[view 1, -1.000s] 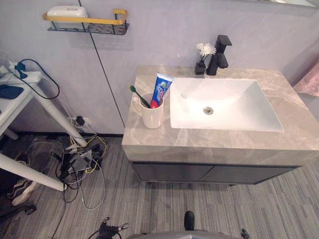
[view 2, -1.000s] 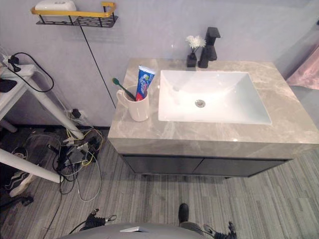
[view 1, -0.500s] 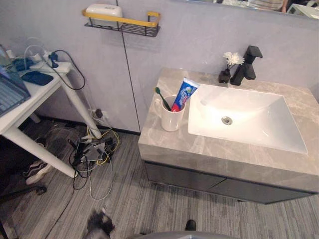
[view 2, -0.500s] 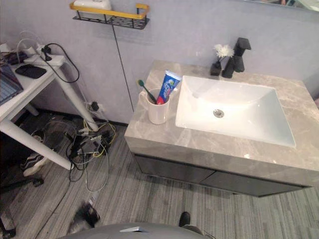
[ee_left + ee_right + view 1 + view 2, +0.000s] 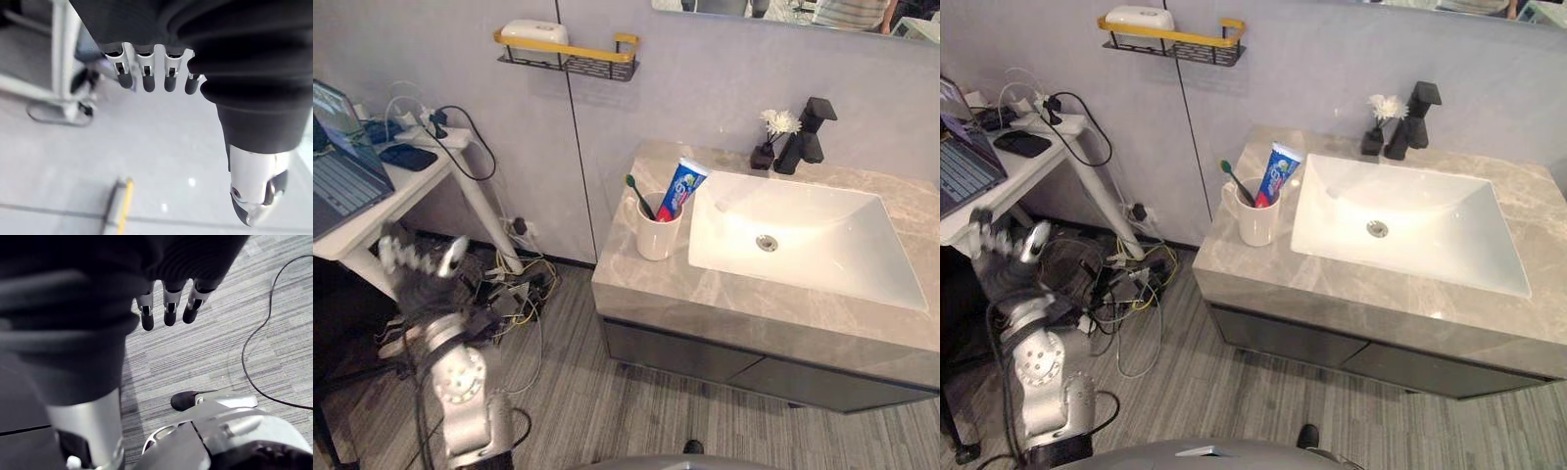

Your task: Organize washtable

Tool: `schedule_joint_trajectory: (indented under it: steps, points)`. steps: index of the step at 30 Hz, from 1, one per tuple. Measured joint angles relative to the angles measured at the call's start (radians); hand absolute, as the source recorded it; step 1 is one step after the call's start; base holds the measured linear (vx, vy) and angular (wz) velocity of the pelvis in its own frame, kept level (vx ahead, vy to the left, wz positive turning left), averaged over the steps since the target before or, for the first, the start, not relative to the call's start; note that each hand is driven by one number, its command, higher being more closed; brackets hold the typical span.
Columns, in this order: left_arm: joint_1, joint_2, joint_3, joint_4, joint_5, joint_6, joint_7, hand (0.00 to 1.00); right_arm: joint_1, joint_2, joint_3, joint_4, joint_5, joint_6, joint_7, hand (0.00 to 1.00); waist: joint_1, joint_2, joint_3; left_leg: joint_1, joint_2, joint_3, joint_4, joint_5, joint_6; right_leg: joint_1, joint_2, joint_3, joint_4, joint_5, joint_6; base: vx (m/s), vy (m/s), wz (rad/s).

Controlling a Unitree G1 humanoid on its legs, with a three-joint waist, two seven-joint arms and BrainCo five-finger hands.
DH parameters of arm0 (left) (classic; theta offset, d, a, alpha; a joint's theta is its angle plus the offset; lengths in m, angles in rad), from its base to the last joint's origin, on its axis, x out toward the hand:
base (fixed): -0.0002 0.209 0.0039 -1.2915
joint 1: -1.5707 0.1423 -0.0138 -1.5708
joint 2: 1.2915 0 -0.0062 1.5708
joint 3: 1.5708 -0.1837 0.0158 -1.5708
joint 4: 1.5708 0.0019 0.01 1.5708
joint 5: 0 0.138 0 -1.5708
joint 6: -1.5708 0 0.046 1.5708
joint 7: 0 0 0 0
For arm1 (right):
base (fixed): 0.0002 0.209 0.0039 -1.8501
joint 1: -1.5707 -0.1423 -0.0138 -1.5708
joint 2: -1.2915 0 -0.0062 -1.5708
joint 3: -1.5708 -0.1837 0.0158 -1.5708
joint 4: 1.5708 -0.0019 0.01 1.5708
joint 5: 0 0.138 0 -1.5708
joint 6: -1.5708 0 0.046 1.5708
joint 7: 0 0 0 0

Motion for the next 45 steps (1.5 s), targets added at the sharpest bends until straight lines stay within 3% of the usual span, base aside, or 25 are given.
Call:
schedule_joint_trajectory:
  steps: [2, 5, 6, 13, 30, 35, 45]
  points:
    - [-0.024, 0.003, -0.139, -0.054, 0.009, -0.010, -0.041, 0.00, 0.005, -0.001, 0.000, 0.000, 0.001, -0.008, 0.011, 0.00, -0.003, 0.002, -0.001, -0.010, 0.000, 0.000, 0.005, -0.002, -0.001, -0.005, -0.002, 0.001, 0.000, 0.003, -0.002, -0.05, 0.011, -0.01]
    - [-0.037, 0.012, -0.260, -0.078, 0.007, -0.017, -0.108, 0.00, 0.006, -0.003, 0.001, -0.001, 0.001, -0.009, 0.016, 0.00, -0.008, 0.006, -0.002, -0.016, 0.002, 0.004, 0.006, -0.003, -0.003, -0.011, 0.001, 0.003, 0.000, 0.005, -0.004, -0.05, -0.007, -0.04]
    - [-0.037, 0.022, -0.294, -0.077, 0.006, -0.017, -0.132, 1.00, 0.006, -0.005, 0.001, -0.001, 0.001, -0.009, 0.020, 0.00, -0.014, 0.010, -0.005, -0.016, 0.004, 0.005, 0.007, -0.003, -0.003, -0.011, 0.002, 0.003, 0.000, 0.006, -0.006, 0.00, 0.000, 0.00]
    - [-0.112, 0.051, -0.417, -0.076, -0.072, -0.018, -0.221, 1.00, 0.009, -0.023, 0.043, 0.000, 0.000, -0.009, 0.023, 0.00, -0.027, 0.013, -0.027, -0.018, 0.006, 0.014, 0.012, -0.004, -0.004, -0.014, 0.007, 0.007, 0.000, 0.010, -0.008, -0.01, -0.004, -0.03]
    - [-0.163, 0.076, -0.636, 0.092, -0.110, 0.010, -0.288, 1.00, 0.007, -0.022, 0.077, 0.000, 0.000, -0.009, 0.018, 0.00, -0.034, -0.008, -0.044, -0.018, 0.005, 0.024, 0.013, -0.005, -0.003, -0.019, 0.005, 0.014, -0.002, 0.014, -0.010, 0.00, 0.001, -0.01]
    - [-0.192, 0.112, -0.643, 0.282, -0.102, 0.037, -0.300, 1.00, -0.010, -0.022, 0.080, -0.003, 0.000, -0.009, 0.014, 0.00, -0.058, -0.006, -0.044, -0.013, 0.006, 0.028, 0.010, -0.004, -0.003, -0.021, 0.007, 0.017, -0.007, 0.014, -0.010, 0.00, 0.000, -0.03]
    - [-0.193, 0.121, -0.592, 0.430, -0.056, 0.054, -0.279, 1.00, -0.018, -0.023, 0.079, -0.004, 0.000, -0.009, 0.011, 0.00, -0.062, -0.006, -0.027, -0.008, 0.009, 0.057, -0.019, -0.004, -0.003, -0.046, 0.010, 0.043, -0.007, 0.013, -0.009, 0.02, 0.002, -0.08]
